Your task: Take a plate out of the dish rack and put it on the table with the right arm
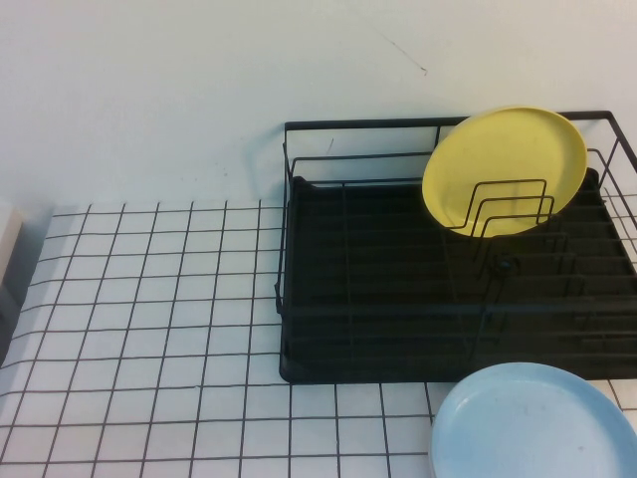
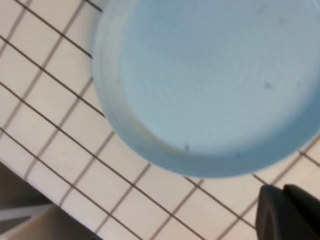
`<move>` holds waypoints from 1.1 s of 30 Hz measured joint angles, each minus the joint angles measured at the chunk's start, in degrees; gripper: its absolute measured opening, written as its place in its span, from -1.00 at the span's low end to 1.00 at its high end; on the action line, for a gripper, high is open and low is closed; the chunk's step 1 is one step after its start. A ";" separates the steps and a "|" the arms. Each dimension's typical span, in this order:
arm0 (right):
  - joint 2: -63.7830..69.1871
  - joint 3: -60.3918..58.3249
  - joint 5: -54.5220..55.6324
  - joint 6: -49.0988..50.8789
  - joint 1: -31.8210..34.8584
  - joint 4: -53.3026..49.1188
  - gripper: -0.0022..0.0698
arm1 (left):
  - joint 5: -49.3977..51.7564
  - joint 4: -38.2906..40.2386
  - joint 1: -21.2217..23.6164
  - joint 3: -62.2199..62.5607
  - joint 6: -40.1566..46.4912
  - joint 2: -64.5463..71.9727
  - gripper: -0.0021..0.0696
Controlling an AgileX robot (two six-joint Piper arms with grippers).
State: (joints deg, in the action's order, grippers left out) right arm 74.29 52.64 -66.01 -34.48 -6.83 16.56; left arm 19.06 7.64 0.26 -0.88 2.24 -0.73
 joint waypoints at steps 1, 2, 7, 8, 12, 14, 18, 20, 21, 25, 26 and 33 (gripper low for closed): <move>-1.28 -0.95 0.13 0.98 0.00 -1.64 -0.92 | 0.00 0.00 0.00 0.00 0.00 0.00 -0.95; -2.89 -1.70 0.41 1.78 0.00 -3.70 -0.92 | 0.00 0.00 0.00 0.00 0.00 0.00 -0.95; -14.81 -2.54 5.43 3.10 0.00 -10.20 -0.92 | 0.00 0.00 0.00 0.00 0.00 0.00 -0.95; -18.02 -2.54 7.24 3.26 0.00 -10.56 -0.92 | 0.00 0.00 0.00 0.00 0.00 0.00 -0.95; -29.66 -2.54 12.71 3.38 0.00 -10.88 -0.93 | 0.00 0.00 0.00 0.00 0.00 0.00 -0.95; -34.03 -2.54 13.43 3.42 0.00 -10.88 -0.93 | 0.00 0.00 0.00 0.00 0.00 0.00 -0.95; -40.95 -2.54 13.16 3.52 0.00 -10.66 -0.93 | 0.00 0.00 0.00 0.00 0.00 0.00 -0.95; -43.73 -2.54 12.91 3.52 0.00 -10.56 -0.93 | 0.00 0.00 0.00 0.00 0.00 0.00 -0.95; -44.88 -2.54 12.65 3.52 0.00 -10.53 -0.93 | 0.00 0.00 0.00 0.00 0.00 0.00 -0.95; -47.23 -2.54 12.36 3.52 0.00 -10.43 -0.93 | 0.00 0.00 0.00 0.00 0.00 0.00 -0.95; -47.47 -2.54 12.36 3.52 0.00 -10.43 -0.93 | 0.00 0.00 0.00 0.00 0.00 0.00 -0.95; -47.50 -2.54 12.36 3.52 0.00 -10.43 -0.94 | 0.00 0.00 0.00 0.00 0.24 0.00 -0.95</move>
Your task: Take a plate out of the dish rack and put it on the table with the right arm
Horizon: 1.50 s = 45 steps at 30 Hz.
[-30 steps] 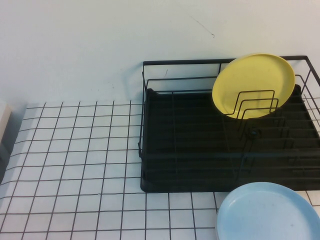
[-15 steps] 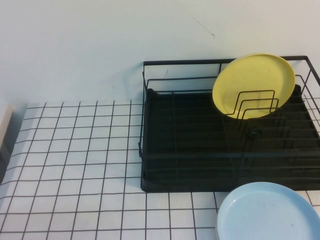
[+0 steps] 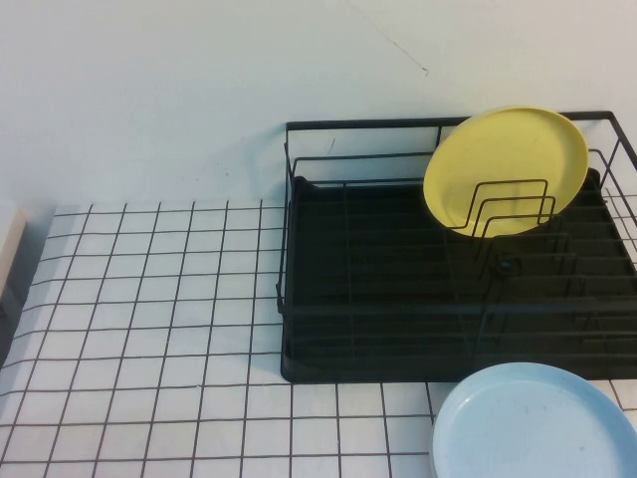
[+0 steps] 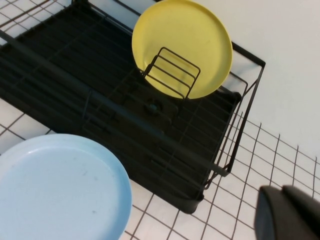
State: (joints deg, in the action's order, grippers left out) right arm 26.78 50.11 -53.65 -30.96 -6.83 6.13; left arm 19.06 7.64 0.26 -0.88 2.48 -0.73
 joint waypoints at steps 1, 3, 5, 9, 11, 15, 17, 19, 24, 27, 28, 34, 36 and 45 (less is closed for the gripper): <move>0.00 0.00 0.00 0.00 0.00 0.00 -0.94 | 0.00 0.00 0.00 0.00 0.00 0.00 -0.95; -0.10 -0.27 0.00 0.00 0.00 0.00 -0.94 | 0.00 0.00 0.00 0.00 0.00 0.00 -0.95; -0.97 -1.52 0.44 0.00 0.14 0.00 -0.94 | 0.00 0.00 0.00 0.00 0.00 0.00 -0.95; -5.14 -7.55 8.99 0.00 2.61 0.36 -0.94 | 0.00 0.00 0.00 0.00 0.00 0.00 -0.95; -7.94 -12.34 13.92 0.00 4.06 0.97 -0.94 | 0.00 0.00 0.00 0.00 0.00 0.00 -0.95; -15.11 -24.76 21.36 0.00 5.98 1.23 -0.94 | 0.00 0.00 0.00 0.00 0.00 0.00 -0.95; -19.14 -30.84 23.95 0.00 6.34 1.86 -0.94 | 0.00 0.00 0.00 0.00 0.00 0.00 -0.95; -22.65 -37.25 26.43 0.00 6.34 3.69 -0.94 | 0.00 0.00 0.00 0.00 0.00 0.00 -0.95; -27.24 -49.90 33.85 0.04 6.34 8.54 -0.94 | 0.00 0.00 0.00 0.00 0.00 0.00 -0.95; -27.48 -51.38 33.07 0.27 6.34 9.29 -0.94 | 0.00 0.00 0.00 0.00 0.00 0.00 -0.95; -27.48 -51.38 32.95 0.27 6.34 9.29 -0.94 | 0.00 0.00 0.00 0.00 0.00 0.00 -0.95; -27.48 -51.38 32.96 1.87 6.34 8.51 -0.94 | 0.00 0.00 0.00 0.00 0.00 0.00 -0.95; -27.48 -51.38 32.96 5.13 6.34 6.26 -0.94 | 0.00 0.00 0.00 0.00 -0.12 0.00 -0.95; -27.48 -51.38 33.17 17.68 6.34 -1.12 -0.94 | 0.00 0.00 0.00 0.00 -0.27 0.00 -0.95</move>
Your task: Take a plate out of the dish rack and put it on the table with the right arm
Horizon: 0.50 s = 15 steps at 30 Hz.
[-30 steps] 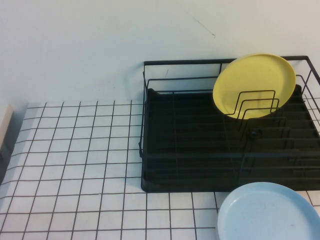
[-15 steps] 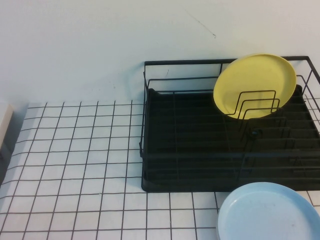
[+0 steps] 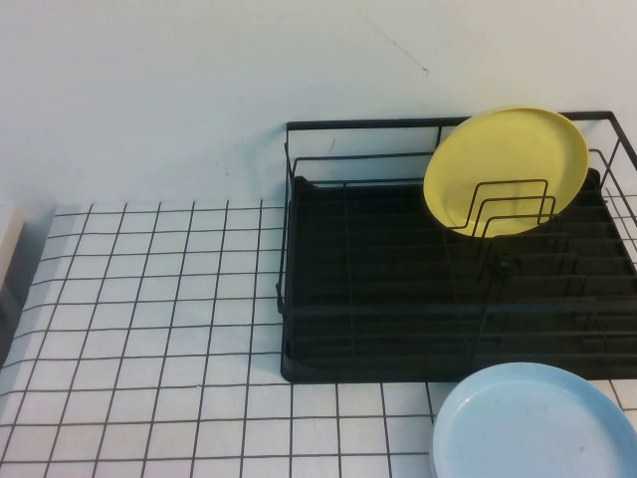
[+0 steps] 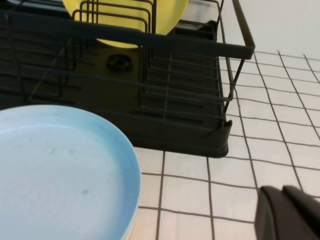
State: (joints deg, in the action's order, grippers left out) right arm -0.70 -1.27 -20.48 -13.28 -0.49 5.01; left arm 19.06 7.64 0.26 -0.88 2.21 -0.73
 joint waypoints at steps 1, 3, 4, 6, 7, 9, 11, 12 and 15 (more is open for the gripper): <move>0.00 0.00 0.00 0.56 0.00 -0.19 -0.94 | 0.00 0.00 0.00 0.00 0.00 0.00 -0.95; 0.00 0.00 0.00 0.96 0.00 -0.54 -0.94 | 0.00 0.00 0.00 0.00 0.00 0.00 -0.95; 0.00 0.00 0.00 1.07 0.00 -0.64 -0.94 | 0.00 0.00 0.00 0.00 0.00 0.00 -0.95; 0.00 0.00 0.00 1.29 0.00 -0.76 -0.94 | 0.00 0.00 0.00 0.00 0.00 0.00 -0.95; 0.00 0.00 0.00 1.32 0.00 -0.86 -0.94 | 0.00 0.00 0.00 0.00 0.00 0.00 -0.95; 0.00 0.00 0.00 1.69 0.00 -0.86 -0.94 | 0.00 0.00 0.00 0.00 0.00 0.00 -0.95; 0.00 0.00 0.00 1.93 0.00 -0.86 -0.94 | 0.00 0.00 0.00 0.00 0.00 0.00 -0.95; 0.00 0.00 0.00 2.02 0.00 -0.86 -0.94 | 0.00 0.00 0.00 0.00 0.00 0.00 -0.95; 0.00 0.00 0.00 2.19 0.00 -0.97 -0.94 | 0.00 0.00 0.00 0.00 0.00 0.00 -0.95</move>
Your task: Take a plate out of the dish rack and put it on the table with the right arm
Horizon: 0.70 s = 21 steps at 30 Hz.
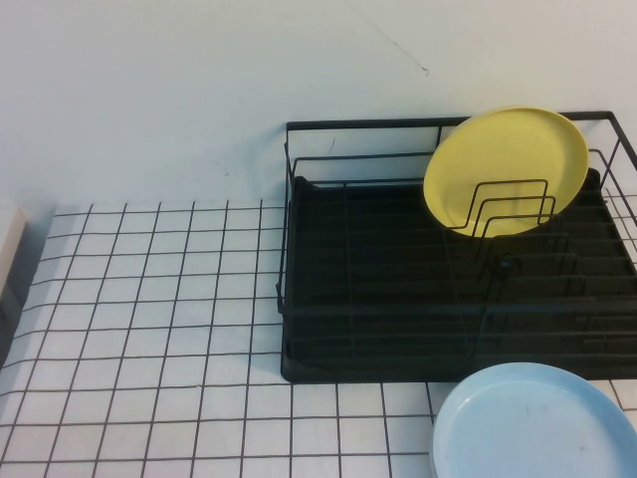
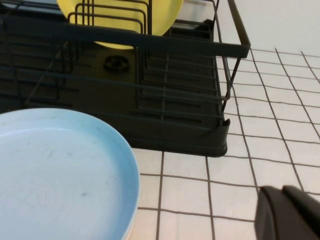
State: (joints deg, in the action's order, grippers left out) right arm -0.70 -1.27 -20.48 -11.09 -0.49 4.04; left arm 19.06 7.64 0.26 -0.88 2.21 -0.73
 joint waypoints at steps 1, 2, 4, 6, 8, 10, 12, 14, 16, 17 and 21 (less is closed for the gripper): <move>0.00 0.00 0.00 0.36 0.00 -0.09 -0.94 | 0.00 0.00 0.00 0.00 0.00 0.00 -0.95; 0.00 0.00 0.00 0.83 0.00 -0.31 -0.94 | 0.00 0.00 0.00 0.00 0.00 0.00 -0.95; 0.00 0.00 0.00 2.30 0.00 -1.17 -0.94 | 0.00 0.00 0.00 0.00 0.00 0.00 -0.95; 0.00 0.00 0.00 3.51 0.00 -2.17 -0.94 | 0.00 0.00 0.00 0.00 0.00 0.00 -0.95; 0.00 0.00 0.00 3.96 0.00 -2.55 -0.94 | 0.00 0.00 0.00 0.00 0.00 0.00 -0.95; 0.00 0.00 0.00 4.12 0.00 -2.66 -0.94 | 0.00 0.00 0.00 0.00 0.00 0.00 -0.95; 0.00 0.00 0.00 4.26 0.00 -2.93 -0.94 | 0.00 0.00 0.00 0.00 0.00 0.00 -0.95; 0.00 0.00 0.00 4.26 0.00 -2.93 -0.94 | 0.00 0.00 0.00 0.00 0.00 0.00 -0.95; 0.00 0.00 0.00 4.26 0.00 -3.03 -0.94 | 0.00 0.00 0.00 0.00 0.00 0.00 -0.95; 0.00 0.00 0.00 4.33 0.00 -3.03 -0.94 | 0.00 0.00 0.00 0.00 0.00 0.00 -0.95; 0.00 0.00 0.00 4.33 0.00 -3.15 -0.94 | 0.00 0.00 0.00 0.00 0.26 0.00 -0.95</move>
State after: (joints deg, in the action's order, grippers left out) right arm -0.70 -1.27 -20.48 -6.76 -0.49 0.89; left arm 19.06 7.64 0.26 -0.88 2.48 -0.73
